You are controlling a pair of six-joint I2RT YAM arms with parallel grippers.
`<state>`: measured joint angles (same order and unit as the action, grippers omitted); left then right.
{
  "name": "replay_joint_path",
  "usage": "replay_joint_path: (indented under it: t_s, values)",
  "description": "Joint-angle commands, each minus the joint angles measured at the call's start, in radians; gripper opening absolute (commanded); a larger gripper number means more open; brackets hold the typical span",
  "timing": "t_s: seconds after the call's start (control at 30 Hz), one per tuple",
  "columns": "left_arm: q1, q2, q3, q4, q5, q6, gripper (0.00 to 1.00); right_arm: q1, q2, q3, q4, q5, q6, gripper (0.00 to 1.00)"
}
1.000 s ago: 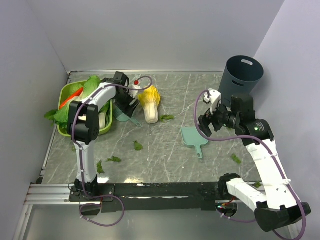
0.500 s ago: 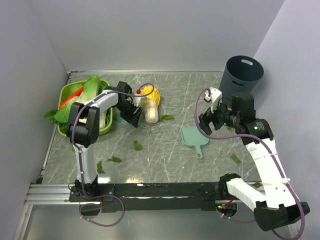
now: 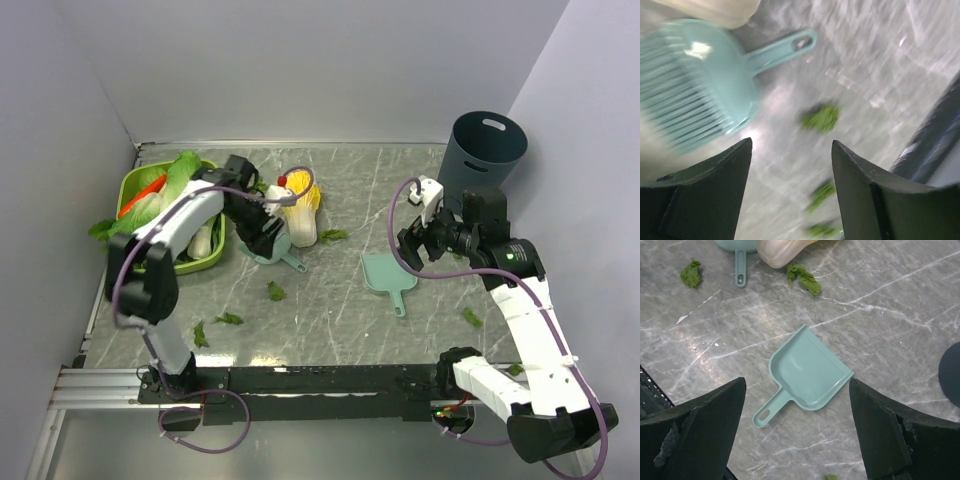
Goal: Sweep away the paper scraps from the table
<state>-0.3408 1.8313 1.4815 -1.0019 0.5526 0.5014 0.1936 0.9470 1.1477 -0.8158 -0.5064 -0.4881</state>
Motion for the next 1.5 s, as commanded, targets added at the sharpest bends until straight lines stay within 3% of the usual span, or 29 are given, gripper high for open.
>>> replay_joint_path:
  t_s: [0.0, 0.13, 0.27, 0.63, 0.9, 1.07, 1.17, 1.2, 1.3, 1.37, 1.47]
  values:
    - [0.006, -0.153, -0.025, -0.089, -0.164, 0.409, 0.69, -0.006, -0.014, -0.014, 0.026, -0.05, -0.003, 0.91]
    - [0.006, -0.191, -0.113, -0.05, -0.315, 0.659, 0.67, -0.006, -0.017, -0.029, 0.04, -0.052, 0.002, 0.91]
    - [0.006, -0.167, -0.147, 0.005, -0.326, 0.822, 0.62, -0.006, -0.019, -0.025, 0.046, -0.035, 0.003, 0.93]
    - [-0.009, -0.027, -0.155, 0.18, -0.289, 0.873, 0.54, -0.006, -0.031, -0.009, -0.046, -0.004, -0.023, 0.96]
    - [-0.013, 0.071, -0.119, 0.157, -0.29, 0.92, 0.5, -0.006, -0.016, -0.009, -0.045, 0.002, -0.021, 0.95]
    - [-0.02, 0.089, -0.168, 0.163, -0.306, 0.956, 0.52, -0.008, 0.002, 0.001, -0.037, 0.014, -0.029, 0.95]
    - [-0.024, 0.092, -0.181, 0.174, -0.304, 0.93, 0.38, -0.006, 0.006, 0.0, -0.029, 0.019, -0.027, 0.95]
    - [-0.024, 0.094, -0.181, 0.172, -0.303, 0.904, 0.26, -0.008, 0.007, 0.0, -0.029, 0.014, -0.024, 0.95]
    - [-0.021, 0.076, -0.187, 0.16, -0.296, 0.858, 0.08, -0.006, 0.01, 0.0, -0.026, 0.006, -0.024, 0.95]
    - [-0.018, 0.027, -0.214, 0.167, -0.296, 0.832, 0.01, -0.006, 0.016, -0.002, -0.02, 0.006, -0.027, 0.95]
    - [-0.01, -0.058, -0.216, 0.129, -0.251, 0.772, 0.01, -0.005, 0.024, 0.0, -0.019, 0.003, -0.029, 0.95]
